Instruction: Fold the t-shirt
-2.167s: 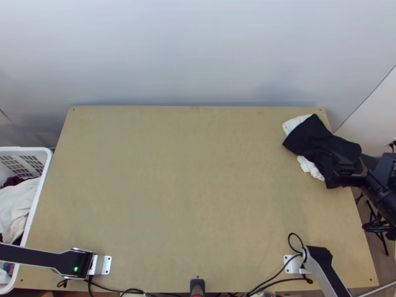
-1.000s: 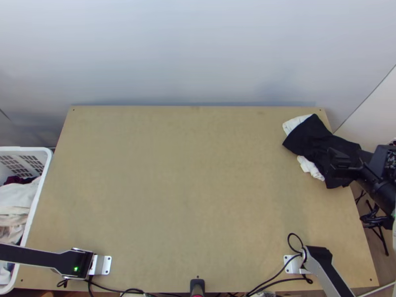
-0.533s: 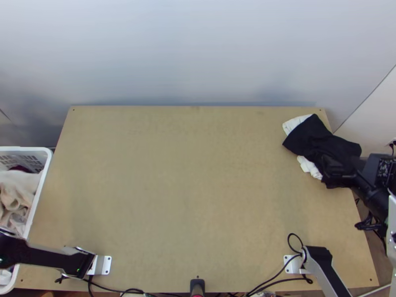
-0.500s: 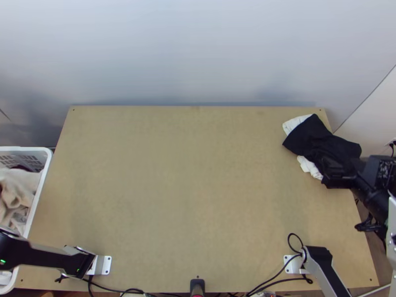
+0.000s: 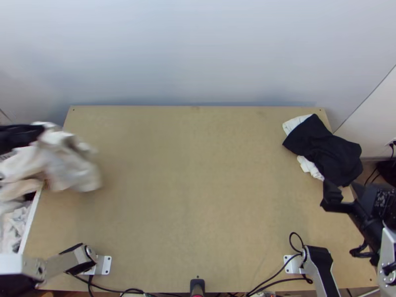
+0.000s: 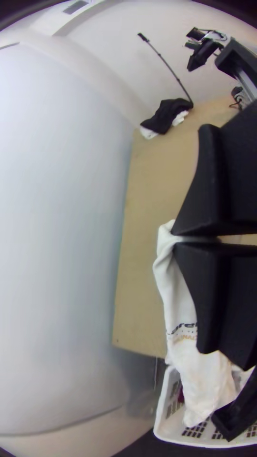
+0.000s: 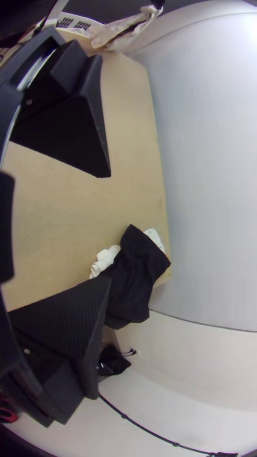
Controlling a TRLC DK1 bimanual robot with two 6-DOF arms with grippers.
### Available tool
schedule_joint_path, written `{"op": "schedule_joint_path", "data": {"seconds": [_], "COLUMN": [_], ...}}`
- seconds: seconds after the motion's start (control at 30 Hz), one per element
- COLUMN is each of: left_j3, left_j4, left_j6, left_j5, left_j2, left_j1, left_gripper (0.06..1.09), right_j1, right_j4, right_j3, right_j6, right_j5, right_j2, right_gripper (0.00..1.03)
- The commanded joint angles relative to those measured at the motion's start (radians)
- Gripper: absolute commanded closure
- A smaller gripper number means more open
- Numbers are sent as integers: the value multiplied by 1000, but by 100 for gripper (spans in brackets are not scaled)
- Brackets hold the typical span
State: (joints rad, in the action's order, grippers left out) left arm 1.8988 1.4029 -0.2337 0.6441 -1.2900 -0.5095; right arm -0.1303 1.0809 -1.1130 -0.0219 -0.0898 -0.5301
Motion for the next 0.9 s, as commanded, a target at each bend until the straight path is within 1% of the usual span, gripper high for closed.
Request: {"op": "schedule_joint_path", "data": {"seconds": [0.0,0.07,0.13,0.23,0.3,0.33,0.4,0.43,0.47,0.57,0.63,0.7,0.77,0.83,0.87], "left_j3": [-87,-133,-172,-231,-288,-303,-316,-310,-299,-225,-127,13,148,223,235], "left_j4": [-120,-179,-240,-323,-384,-389,-389,-390,-406,-484,-513,-515,-515,-515,-513], "left_j6": [281,330,373,399,396,373,358,349,349,355,359,376,427,425,413], "left_j5": [-67,-77,-121,-170,-179,-179,-184,-196,-212,-302,-360,-442,-460,-465,-491], "left_j2": [43,41,32,6,-22,-54,-127,-163,-200,-318,-427,-546,-660,-746,-776], "left_j1": [490,595,727,919,1065,1131,1246,1287,1315,1342,1330,1321,1312,1330,1349], "left_gripper": [105,105,105,105,104,104,100,100,100,100,100,100,99,85,76], "right_j1": [-52,-61,-69,-71,-72,-74,-75,-77,-77,-78,-78,-80,-84,-88,-88], "right_j4": [43,67,82,103,117,126,137,139,142,143,143,142,139,134,132], "right_j3": [76,87,93,99,101,102,105,108,111,113,116,117,120,120,119], "right_j6": [0,0,0,0,0,0,0,0,0,0,0,2,2,2,4], "right_j5": [-1,-1,-1,-1,-1,-1,-1,-1,-1,-1,1,-1,-1,-1,-1], "right_j2": [93,111,130,150,162,165,173,177,182,188,191,193,193,193,193], "right_gripper": [6,6,6,6,6,6,5,6,6,6,6,6,6,6,6]}}
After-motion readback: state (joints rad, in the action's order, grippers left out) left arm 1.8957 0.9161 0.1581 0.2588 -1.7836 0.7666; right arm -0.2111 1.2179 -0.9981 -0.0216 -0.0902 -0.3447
